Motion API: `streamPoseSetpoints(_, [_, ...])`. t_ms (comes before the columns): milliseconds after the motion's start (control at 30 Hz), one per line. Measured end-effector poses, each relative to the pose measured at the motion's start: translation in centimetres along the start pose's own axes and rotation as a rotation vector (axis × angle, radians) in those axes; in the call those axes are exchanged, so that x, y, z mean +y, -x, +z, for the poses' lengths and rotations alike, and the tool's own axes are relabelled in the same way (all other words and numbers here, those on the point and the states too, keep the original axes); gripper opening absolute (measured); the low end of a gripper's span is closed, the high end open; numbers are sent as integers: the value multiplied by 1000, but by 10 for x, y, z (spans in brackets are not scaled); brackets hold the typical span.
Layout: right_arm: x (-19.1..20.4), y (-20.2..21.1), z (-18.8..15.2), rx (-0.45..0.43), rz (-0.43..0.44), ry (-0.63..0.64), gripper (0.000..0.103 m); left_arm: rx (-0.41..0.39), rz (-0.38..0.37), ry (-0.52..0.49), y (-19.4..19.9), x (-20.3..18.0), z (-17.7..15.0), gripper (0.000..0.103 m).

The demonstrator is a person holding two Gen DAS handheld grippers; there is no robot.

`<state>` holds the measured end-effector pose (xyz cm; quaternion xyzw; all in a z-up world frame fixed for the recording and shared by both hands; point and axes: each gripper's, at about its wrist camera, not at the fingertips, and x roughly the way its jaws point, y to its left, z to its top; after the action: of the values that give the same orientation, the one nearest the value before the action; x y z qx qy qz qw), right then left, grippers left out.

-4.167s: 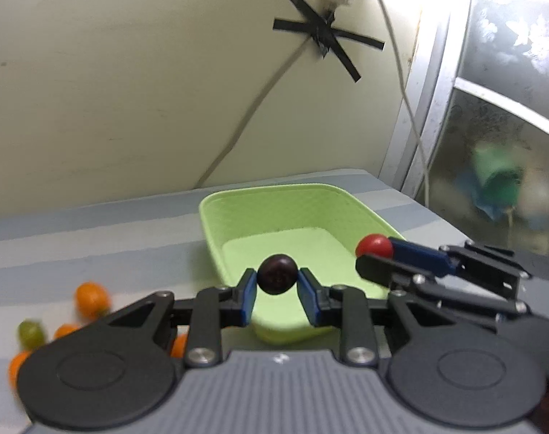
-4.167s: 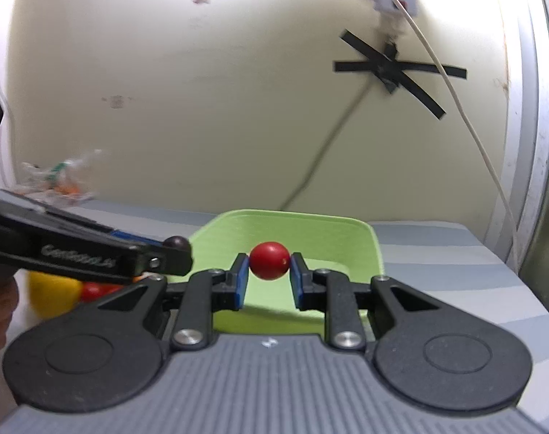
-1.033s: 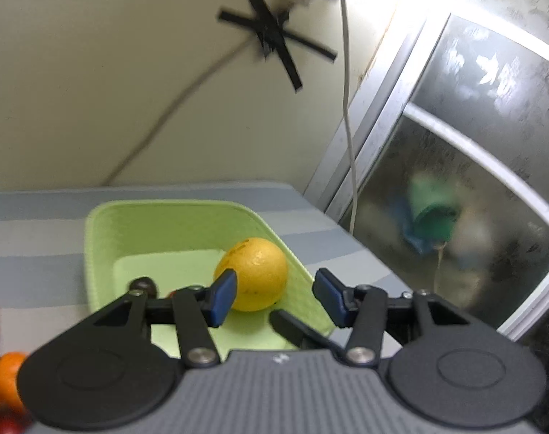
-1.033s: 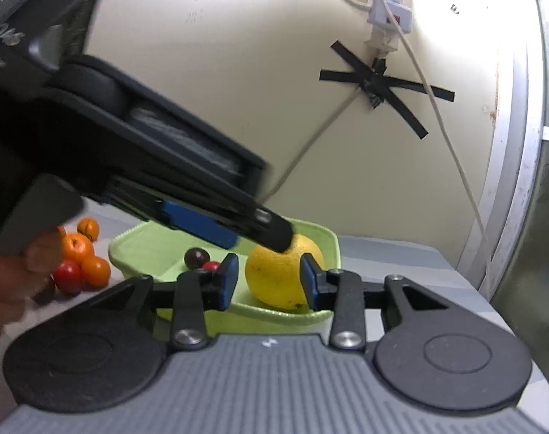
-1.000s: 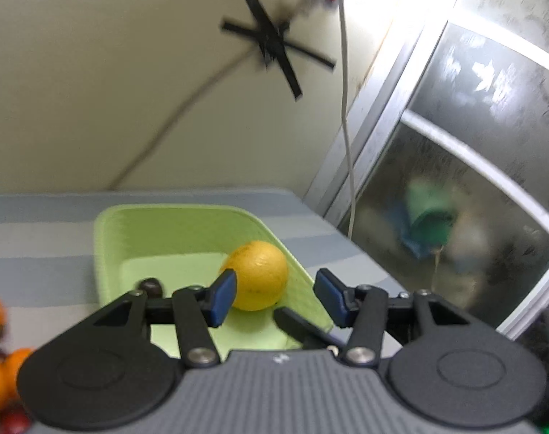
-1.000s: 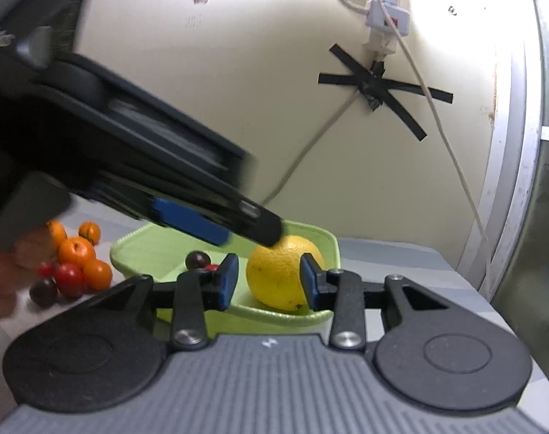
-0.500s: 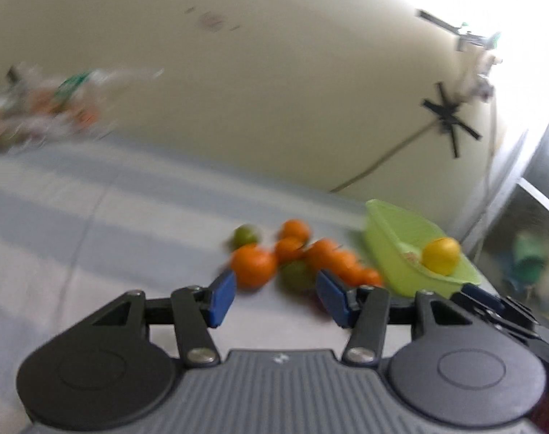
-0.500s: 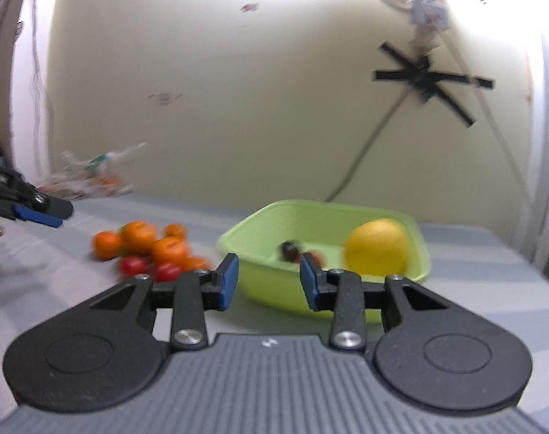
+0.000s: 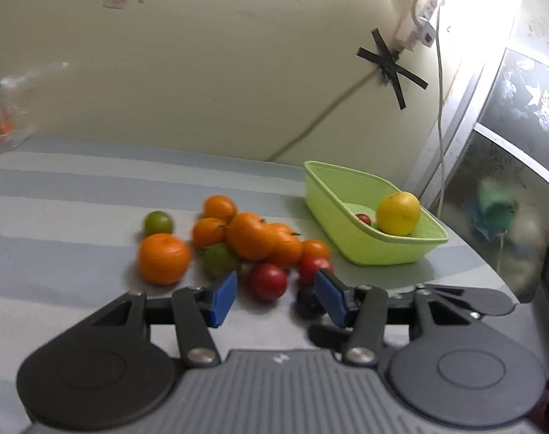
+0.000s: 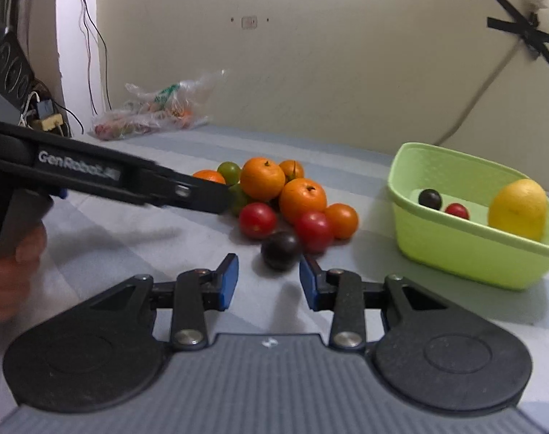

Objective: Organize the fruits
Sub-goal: 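Grasp a red tomato with the left gripper while the right grasps a dark tomato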

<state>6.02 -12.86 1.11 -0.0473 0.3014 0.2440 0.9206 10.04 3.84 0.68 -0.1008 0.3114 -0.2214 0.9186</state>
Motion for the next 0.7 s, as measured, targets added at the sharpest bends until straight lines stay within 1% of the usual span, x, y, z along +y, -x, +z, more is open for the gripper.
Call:
streamPoseSetpoints(67, [0,-10,3,25,-26,-4,40,9,9,-7,-9,-3,3,49])
streamPoseSetpoints(133, [-5,-15,4,45,-25,-30,39,24,19,-3,-17,-4,4,49])
streamPoseSetpoints(167, [-6,-14,3,38,-22,-36,30,31,17,1,-20,-4,5,49])
streamPoseSetpoints(200, [-7,-11,2,34,-20,-35,29,37,16,2,-23,-6,5,49])
streamPoseSetpoints(267, [-9,-5,-2,30,-19,-33,28,47,25,-12,-30,-9,4,48])
streamPoseSetpoints(333, [-12,5,-7,17,-24,-33,28,43,62,-48,-35,-15,3,48])
streamPoseSetpoints(400, [-15,15,-14,2,-24,-38,28,35,82,-72,-36,-19,1,47])
streamPoseSetpoints(467, [-19,24,-20,-12,-22,-56,28,22,114,-98,-37,-23,-2,43])
streamPoseSetpoints(533, [-23,31,-25,-19,-23,-82,28,2,141,-123,-35,-25,-4,26])
streamPoseSetpoints(567, [-24,31,-25,-21,-22,-95,29,-1,160,-132,-35,-26,-5,26])
streamPoseSetpoints(700, [-26,33,-26,-32,-23,-112,29,0,161,-108,-27,-23,-8,25])
